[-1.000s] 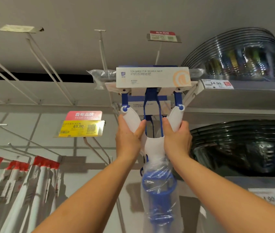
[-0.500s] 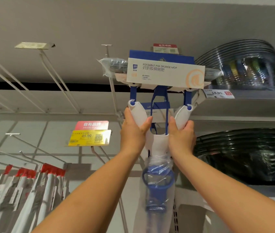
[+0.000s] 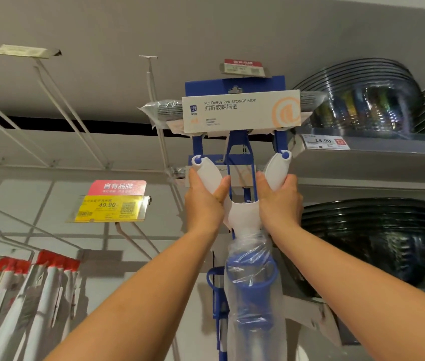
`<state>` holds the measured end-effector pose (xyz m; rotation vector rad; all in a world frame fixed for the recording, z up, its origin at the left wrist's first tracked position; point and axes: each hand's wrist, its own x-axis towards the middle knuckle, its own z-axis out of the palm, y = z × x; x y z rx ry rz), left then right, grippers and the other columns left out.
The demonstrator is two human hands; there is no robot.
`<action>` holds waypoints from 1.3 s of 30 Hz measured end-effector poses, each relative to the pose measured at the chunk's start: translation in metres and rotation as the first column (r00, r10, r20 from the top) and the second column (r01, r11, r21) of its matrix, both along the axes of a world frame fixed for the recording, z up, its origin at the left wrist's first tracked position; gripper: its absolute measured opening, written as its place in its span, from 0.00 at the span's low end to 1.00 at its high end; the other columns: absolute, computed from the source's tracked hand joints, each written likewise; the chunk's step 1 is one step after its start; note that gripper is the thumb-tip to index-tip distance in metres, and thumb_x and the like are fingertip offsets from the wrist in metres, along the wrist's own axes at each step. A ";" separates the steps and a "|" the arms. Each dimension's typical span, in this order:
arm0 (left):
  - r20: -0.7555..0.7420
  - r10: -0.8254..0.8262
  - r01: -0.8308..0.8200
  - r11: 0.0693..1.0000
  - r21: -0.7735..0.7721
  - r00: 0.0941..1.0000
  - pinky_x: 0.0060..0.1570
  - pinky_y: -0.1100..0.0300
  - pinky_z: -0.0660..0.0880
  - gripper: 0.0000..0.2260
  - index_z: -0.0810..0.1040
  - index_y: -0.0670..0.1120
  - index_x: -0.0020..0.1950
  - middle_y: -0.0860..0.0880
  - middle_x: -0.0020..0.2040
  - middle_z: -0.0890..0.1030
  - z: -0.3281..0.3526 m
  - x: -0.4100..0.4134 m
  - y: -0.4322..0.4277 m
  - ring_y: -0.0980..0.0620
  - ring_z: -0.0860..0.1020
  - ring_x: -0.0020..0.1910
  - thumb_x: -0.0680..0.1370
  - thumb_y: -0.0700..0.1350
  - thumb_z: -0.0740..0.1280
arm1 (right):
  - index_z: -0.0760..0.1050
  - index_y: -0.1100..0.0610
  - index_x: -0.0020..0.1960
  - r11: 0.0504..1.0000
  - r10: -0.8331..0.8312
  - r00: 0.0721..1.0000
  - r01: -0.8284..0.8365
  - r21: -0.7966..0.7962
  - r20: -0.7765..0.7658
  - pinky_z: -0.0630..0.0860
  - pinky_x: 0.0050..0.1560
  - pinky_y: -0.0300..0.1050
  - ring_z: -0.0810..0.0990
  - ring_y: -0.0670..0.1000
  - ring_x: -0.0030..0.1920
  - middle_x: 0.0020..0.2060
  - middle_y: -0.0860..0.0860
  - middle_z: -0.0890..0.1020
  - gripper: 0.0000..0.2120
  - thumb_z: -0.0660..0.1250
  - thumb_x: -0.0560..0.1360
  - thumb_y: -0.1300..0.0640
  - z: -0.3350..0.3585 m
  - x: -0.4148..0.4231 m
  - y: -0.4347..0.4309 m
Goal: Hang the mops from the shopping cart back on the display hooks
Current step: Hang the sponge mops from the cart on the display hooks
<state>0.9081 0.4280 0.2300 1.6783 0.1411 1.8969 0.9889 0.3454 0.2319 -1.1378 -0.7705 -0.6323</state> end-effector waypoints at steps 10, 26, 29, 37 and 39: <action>-0.052 0.038 -0.037 0.999 0.020 0.998 0.53 0.47 0.77 0.29 0.63 0.49 0.73 0.44 0.60 0.76 0.008 -0.010 0.006 0.43 0.76 0.55 0.75 0.57 0.68 | 0.67 0.56 0.56 0.999 -0.003 0.998 0.006 0.041 -0.070 0.77 0.47 0.53 0.77 0.56 0.49 0.50 0.55 0.76 0.22 0.63 0.75 0.38 0.001 -0.008 0.005; -0.152 -0.003 -0.004 0.999 -0.045 0.988 0.55 0.43 0.76 0.27 0.67 0.47 0.69 0.43 0.58 0.78 0.003 -0.002 0.056 0.40 0.77 0.55 0.75 0.58 0.68 | 0.65 0.59 0.65 0.983 -0.077 0.986 0.051 -0.174 -0.145 0.76 0.55 0.55 0.76 0.60 0.56 0.59 0.59 0.76 0.27 0.63 0.76 0.40 0.003 -0.001 0.043; -0.157 0.021 -0.024 0.999 -0.023 0.987 0.55 0.44 0.76 0.26 0.67 0.48 0.68 0.43 0.58 0.78 0.001 0.001 0.064 0.40 0.77 0.55 0.75 0.58 0.68 | 0.65 0.60 0.66 0.979 -0.066 0.985 0.033 -0.202 -0.159 0.75 0.56 0.55 0.76 0.61 0.56 0.60 0.59 0.76 0.28 0.63 0.76 0.40 0.003 0.007 0.054; -0.212 0.052 -0.060 0.998 -0.033 0.976 0.51 0.52 0.72 0.27 0.64 0.47 0.71 0.43 0.61 0.75 0.000 0.023 0.096 0.42 0.75 0.58 0.76 0.55 0.68 | 0.64 0.59 0.67 0.968 -0.021 0.978 -0.032 -0.247 -0.209 0.75 0.57 0.59 0.76 0.62 0.57 0.60 0.60 0.75 0.30 0.63 0.75 0.40 0.002 0.039 0.098; -0.232 0.038 -0.056 0.996 -0.073 0.972 0.51 0.50 0.73 0.28 0.64 0.47 0.71 0.42 0.61 0.75 -0.001 0.033 0.105 0.42 0.75 0.58 0.76 0.55 0.68 | 0.63 0.59 0.67 0.966 -0.015 0.978 -0.040 -0.256 -0.208 0.75 0.57 0.58 0.76 0.62 0.57 0.60 0.60 0.75 0.30 0.63 0.75 0.40 0.002 0.049 0.106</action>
